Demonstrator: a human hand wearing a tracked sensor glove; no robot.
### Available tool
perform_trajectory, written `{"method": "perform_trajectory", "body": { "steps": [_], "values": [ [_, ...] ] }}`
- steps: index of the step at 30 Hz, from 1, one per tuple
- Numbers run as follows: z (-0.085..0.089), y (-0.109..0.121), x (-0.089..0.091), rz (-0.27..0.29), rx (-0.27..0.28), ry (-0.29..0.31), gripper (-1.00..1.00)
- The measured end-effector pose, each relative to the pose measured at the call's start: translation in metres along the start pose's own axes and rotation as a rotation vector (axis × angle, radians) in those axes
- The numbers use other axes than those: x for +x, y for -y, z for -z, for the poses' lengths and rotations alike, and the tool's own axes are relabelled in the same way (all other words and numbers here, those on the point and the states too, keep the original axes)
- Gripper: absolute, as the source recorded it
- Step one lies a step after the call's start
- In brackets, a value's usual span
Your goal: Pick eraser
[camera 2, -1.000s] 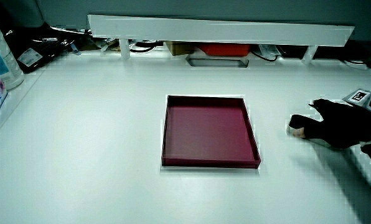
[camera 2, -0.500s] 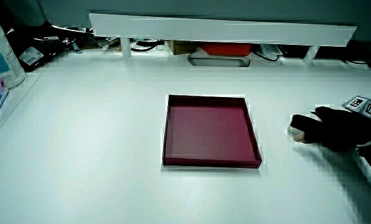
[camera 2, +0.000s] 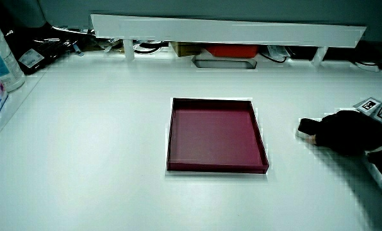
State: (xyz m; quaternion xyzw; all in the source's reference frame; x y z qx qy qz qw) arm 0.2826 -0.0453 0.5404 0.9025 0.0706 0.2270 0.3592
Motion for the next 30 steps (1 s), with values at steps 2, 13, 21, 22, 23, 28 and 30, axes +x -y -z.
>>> {"method": "perform_trajectory", "body": {
  "steps": [2, 13, 21, 22, 23, 28, 30],
  "values": [
    [0.001, -0.001, 0.002, 0.006, -0.003, 0.006, 0.77],
    [-0.003, 0.002, 0.003, -0.030, 0.041, 0.006, 1.00],
    [-0.022, 0.020, -0.037, -0.160, 0.088, 0.009, 1.00],
    [-0.023, 0.022, -0.043, -0.173, 0.105, 0.012, 1.00],
    [-0.027, 0.029, -0.055, -0.196, 0.126, 0.014, 1.00],
    [-0.030, 0.034, -0.088, -0.286, 0.147, -0.002, 1.00],
    [-0.029, 0.038, -0.103, -0.342, 0.139, -0.013, 1.00]
  ]
}}
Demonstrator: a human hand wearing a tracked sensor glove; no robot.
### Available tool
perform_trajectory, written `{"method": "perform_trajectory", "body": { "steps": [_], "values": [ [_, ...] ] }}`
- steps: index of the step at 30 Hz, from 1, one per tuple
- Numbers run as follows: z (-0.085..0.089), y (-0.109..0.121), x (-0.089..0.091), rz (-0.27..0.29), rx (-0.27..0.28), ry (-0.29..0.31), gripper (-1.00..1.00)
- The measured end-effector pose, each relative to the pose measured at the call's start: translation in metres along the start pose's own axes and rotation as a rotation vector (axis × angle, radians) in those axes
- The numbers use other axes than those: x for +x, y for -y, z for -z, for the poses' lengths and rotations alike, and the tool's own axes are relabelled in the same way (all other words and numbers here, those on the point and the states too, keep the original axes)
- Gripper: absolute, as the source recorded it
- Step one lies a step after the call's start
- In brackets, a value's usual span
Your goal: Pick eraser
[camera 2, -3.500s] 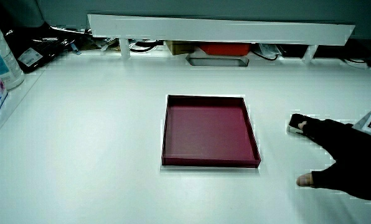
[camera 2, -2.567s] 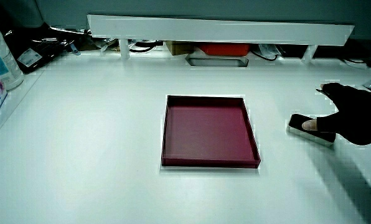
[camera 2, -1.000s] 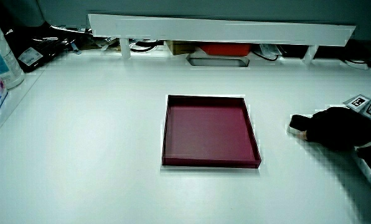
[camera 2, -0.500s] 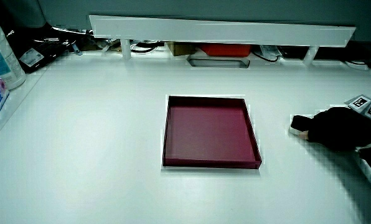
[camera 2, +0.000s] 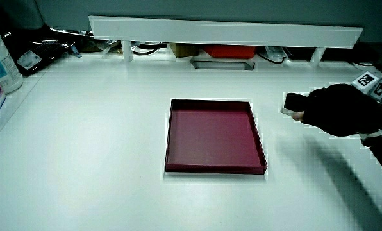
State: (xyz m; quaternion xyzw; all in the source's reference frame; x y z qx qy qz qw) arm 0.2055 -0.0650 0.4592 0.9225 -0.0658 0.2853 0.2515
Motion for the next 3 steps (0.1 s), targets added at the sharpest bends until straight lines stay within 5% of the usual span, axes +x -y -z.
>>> {"method": "perform_trajectory", "body": {
  "steps": [3],
  "values": [
    [0.002, -0.002, -0.023, -0.081, -0.008, -0.024, 1.00]
  ]
}}
